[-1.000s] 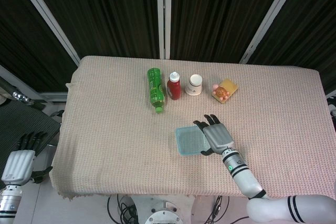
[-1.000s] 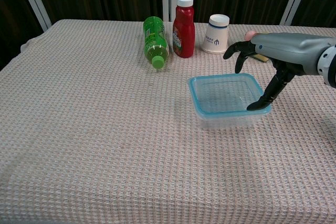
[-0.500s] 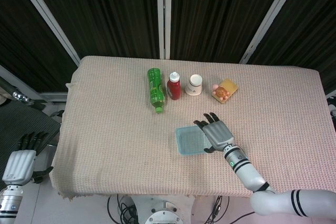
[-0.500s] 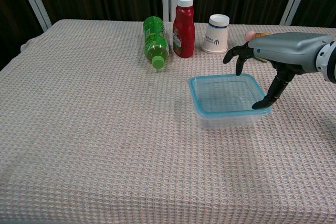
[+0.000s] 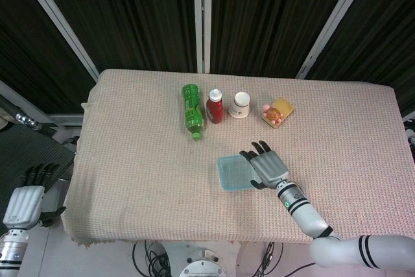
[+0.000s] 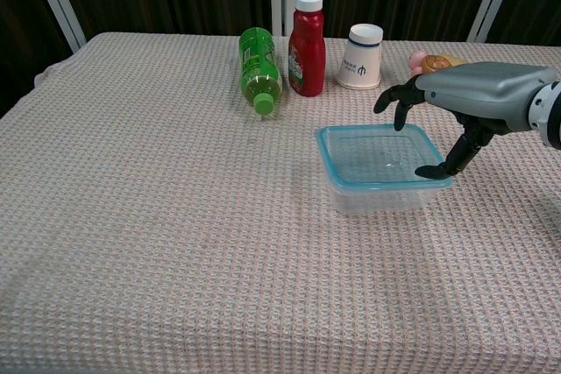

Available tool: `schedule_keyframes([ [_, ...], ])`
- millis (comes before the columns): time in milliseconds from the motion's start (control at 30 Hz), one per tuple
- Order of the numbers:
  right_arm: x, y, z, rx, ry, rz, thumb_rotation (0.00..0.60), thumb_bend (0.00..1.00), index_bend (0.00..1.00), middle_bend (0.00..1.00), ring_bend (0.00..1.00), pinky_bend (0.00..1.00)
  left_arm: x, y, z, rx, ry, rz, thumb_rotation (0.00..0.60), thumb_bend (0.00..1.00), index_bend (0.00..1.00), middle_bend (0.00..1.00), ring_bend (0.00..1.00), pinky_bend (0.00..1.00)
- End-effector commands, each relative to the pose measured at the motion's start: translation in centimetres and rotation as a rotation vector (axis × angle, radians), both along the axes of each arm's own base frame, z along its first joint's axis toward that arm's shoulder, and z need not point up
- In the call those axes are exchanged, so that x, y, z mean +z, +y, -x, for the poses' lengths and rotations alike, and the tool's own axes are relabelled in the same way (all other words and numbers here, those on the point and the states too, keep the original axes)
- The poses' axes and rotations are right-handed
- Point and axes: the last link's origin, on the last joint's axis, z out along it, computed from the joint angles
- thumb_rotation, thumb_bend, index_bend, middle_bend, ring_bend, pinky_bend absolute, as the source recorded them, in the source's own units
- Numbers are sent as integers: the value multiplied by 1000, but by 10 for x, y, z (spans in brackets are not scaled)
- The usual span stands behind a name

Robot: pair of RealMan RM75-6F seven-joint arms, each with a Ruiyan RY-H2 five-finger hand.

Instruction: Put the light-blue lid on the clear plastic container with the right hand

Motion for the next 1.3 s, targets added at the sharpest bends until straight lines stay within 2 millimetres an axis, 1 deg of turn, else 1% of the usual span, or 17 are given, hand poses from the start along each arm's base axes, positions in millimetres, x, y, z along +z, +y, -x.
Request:
schedule_keyframes([
  [33,-4,2,2,-2,4,-11,600,0,150,248,0,0,0,0,0,-2,0,1,600,0,89,67,0,0],
  [133,-8,4,4,0,9,-21,600,0,150,245,0,0,0,0,0,-4,0,0,600,0,89,67,0,0],
  [233,-9,5,4,5,7,-13,600,0,150,244,0,0,0,0,0,-4,1,0,600,0,89,67,0,0],
  [767,23,14,-6,40,-70,103,600,0,146,231,0,0,1,1,-1,-16,3,-15,600,0,87,67,0,0],
  [900,25,17,-8,45,-117,101,600,0,146,250,7,0,1,2,-2,-23,11,-29,600,0,87,67,0,0],
  [967,23,19,-12,56,-176,80,600,0,179,274,49,10,1,2,-2,-26,13,-32,600,0,87,67,0,0],
  [1033,20,20,-15,63,-243,55,600,0,279,336,144,71,0,2,-3,-27,12,-30,600,0,87,67,0,0],
  [1067,17,20,-17,72,-287,41,600,0,331,377,193,125,0,2,-3,-28,12,-30,600,0,87,67,0,0],
  [1100,15,21,-19,79,-320,28,600,8,395,434,261,213,-1,2,-3,-28,12,-29,600,0,87,67,0,0],
  [1133,12,21,-20,79,-356,14,600,49,466,498,339,326,-1,2,-3,-27,12,-29,600,0,87,67,0,0],
  [1167,8,22,-22,72,-402,-8,600,116,526,555,407,428,-1,2,-3,-27,12,-29,600,0,87,67,0,0],
  [1200,4,23,-22,65,-427,-28,600,214,595,621,482,541,-1,1,-3,-27,13,-30,600,0,87,67,0,0],
  [1233,0,23,-23,59,-444,-54,600,310,654,679,545,631,-1,1,-4,-26,13,-30,600,0,87,67,0,0],
  [1267,-4,23,-24,56,-461,-83,600,359,690,713,580,680,-1,1,-4,-26,12,-31,600,0,87,67,0,0],
  [1300,-8,23,-25,60,-473,-99,600,430,754,765,633,749,-1,1,-4,-25,12,-31,600,0,87,67,0,0],
])
